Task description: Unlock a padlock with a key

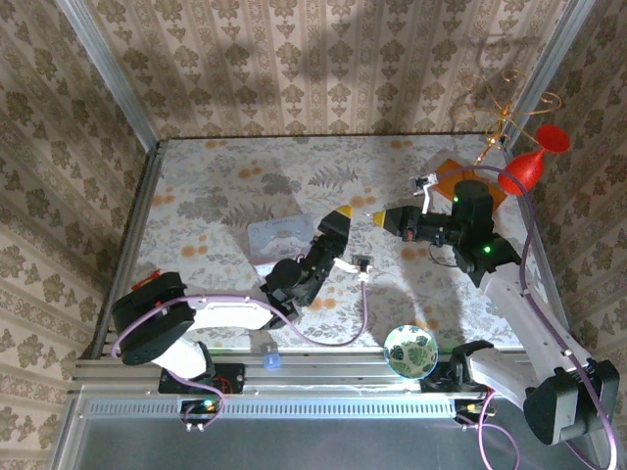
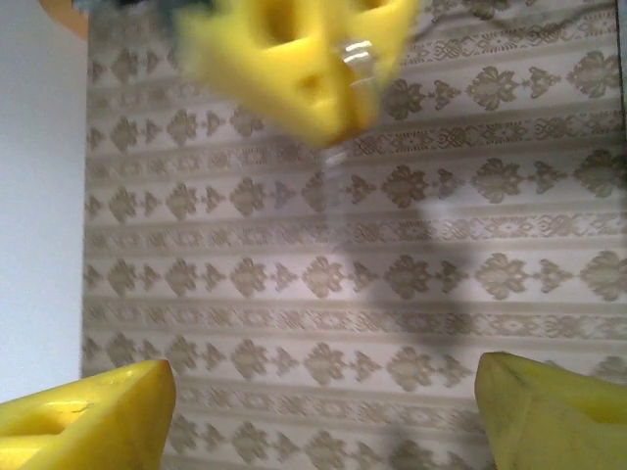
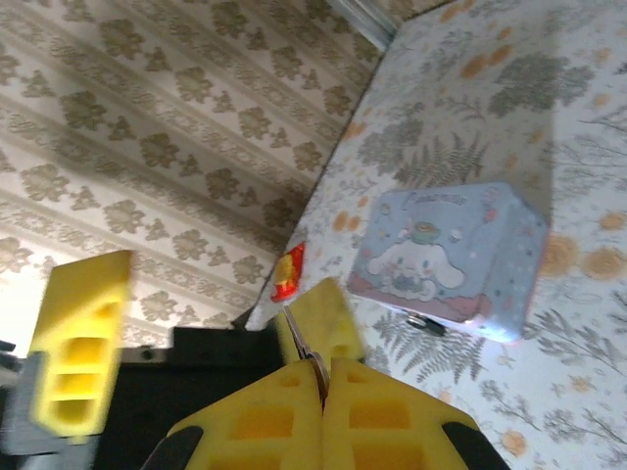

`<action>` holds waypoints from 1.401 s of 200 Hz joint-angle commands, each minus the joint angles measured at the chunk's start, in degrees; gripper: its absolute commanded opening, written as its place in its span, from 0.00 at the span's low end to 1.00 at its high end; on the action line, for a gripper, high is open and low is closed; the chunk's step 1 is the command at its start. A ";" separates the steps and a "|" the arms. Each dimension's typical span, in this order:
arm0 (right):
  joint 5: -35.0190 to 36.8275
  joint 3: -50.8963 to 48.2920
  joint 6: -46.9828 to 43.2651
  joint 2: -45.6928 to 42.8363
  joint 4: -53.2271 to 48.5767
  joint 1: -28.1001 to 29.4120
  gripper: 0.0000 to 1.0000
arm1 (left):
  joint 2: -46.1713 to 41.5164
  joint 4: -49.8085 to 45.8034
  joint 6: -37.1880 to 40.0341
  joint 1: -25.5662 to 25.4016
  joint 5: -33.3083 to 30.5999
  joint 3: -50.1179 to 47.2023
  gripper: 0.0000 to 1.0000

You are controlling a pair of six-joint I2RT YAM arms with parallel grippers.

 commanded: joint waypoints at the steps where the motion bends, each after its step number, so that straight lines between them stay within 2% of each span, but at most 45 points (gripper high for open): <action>1: 6.97 0.70 -3.01 0.43 -6.49 0.37 0.00 | -7.27 1.75 -19.39 -3.20 -16.93 -0.05 0.86; 13: 9.30 0.56 -3.88 -0.06 -8.04 0.63 0.00 | -10.49 -1.29 -29.17 -3.87 -26.96 1.25 0.88; 25: 11.94 0.28 -4.64 -0.97 -9.43 1.14 0.00 | -13.46 -9.03 -40.97 -3.83 -38.53 3.48 0.88; 37: 14.65 -0.06 -5.31 -1.80 -10.74 1.78 0.00 | -16.27 -25.01 -57.11 -3.96 -49.89 6.37 0.88; 46: 16.27 -0.32 -5.69 -2.41 -11.31 2.07 0.00 | -17.74 -42.41 -71.28 -4.64 -57.16 8.60 0.88; 50: 16.97 -0.47 -5.78 -2.61 -11.44 2.25 0.00 | -18.09 -46.54 -74.41 -5.16 -59.80 9.34 0.88; 54: 17.69 -0.64 -5.80 -2.85 -11.58 2.29 0.00 | -18.45 -45.79 -72.91 -5.90 -60.02 8.87 0.85; 59: 18.57 -0.76 -5.89 -3.06 -11.74 2.46 0.00 | -18.58 -37.98 -66.55 -6.81 -60.04 7.30 0.80; 64: 19.36 -0.93 -5.96 -3.23 -11.85 2.66 0.00 | -18.19 -24.62 -57.28 -7.52 -60.07 5.34 0.74; 71: 20.39 -1.19 -6.05 -3.48 -11.89 2.83 0.00 | -16.66 -1.02 -42.37 -8.09 -60.13 3.06 0.69; 73: 20.67 -1.26 -6.06 -3.56 -11.89 2.89 0.00 | -16.46 3.17 -40.50 -8.26 -60.24 2.79 0.68; 91: 22.76 -1.48 -6.40 -3.79 -12.29 3.31 0.00 | -15.18 2.76 -38.67 -9.23 -60.28 3.86 0.65; 110: 23.31 -1.66 -6.82 -3.87 -12.17 3.35 0.00 | -10.95 2.50 -37.47 -8.93 -59.92 4.97 0.74; 147: 23.70 -0.38 -7.14 -2.17 -11.59 3.52 0.00 | -7.07 2.34 -35.84 -6.09 -53.01 7.43 0.74; 175: 24.26 0.77 -7.04 -1.24 -10.82 4.19 0.00 | -6.80 1.97 -33.30 -0.81 -48.83 9.78 0.82; 191: 25.34 1.56 -7.26 -1.15 -11.05 4.32 0.00 | -7.93 -3.92 -35.71 3.45 -45.81 10.42 0.87; 202: 26.13 2.38 -7.59 -0.98 -11.57 4.40 0.00 | -9.98 -15.55 -44.35 7.78 -43.30 11.27 0.91; 212: 26.71 3.30 -7.90 -0.73 -12.24 4.47 0.00 | -13.14 -40.53 -60.80 11.91 -38.35 14.10 0.98; 222: 27.09 4.55 -8.09 -0.54 -13.02 4.49 0.00 | -16.61 -67.90 -82.31 17.76 -27.90 19.03 1.00; 228: 27.47 5.09 -8.25 -0.47 -13.39 4.64 0.00 | -18.26 -77.63 -91.67 22.33 -20.22 21.25 1.00; 238: 28.05 6.16 -8.43 -0.45 -14.25 4.84 0.00 | -19.73 -80.04 -96.48 27.76 -11.92 21.53 1.00; 256: 29.17 7.21 -8.44 -0.75 -15.10 5.27 0.00 | -18.58 -77.41 -94.37 29.91 -10.63 21.73 1.00; 262: 29.53 7.31 -8.21 -0.88 -15.10 5.43 0.00 | -17.83 -80.15 -96.44 30.60 -9.08 23.05 1.00; 280: 30.36 7.14 -7.67 -1.21 -15.01 5.84 0.00 | -16.66 -91.10 -105.94 32.79 1.92 26.79 1.00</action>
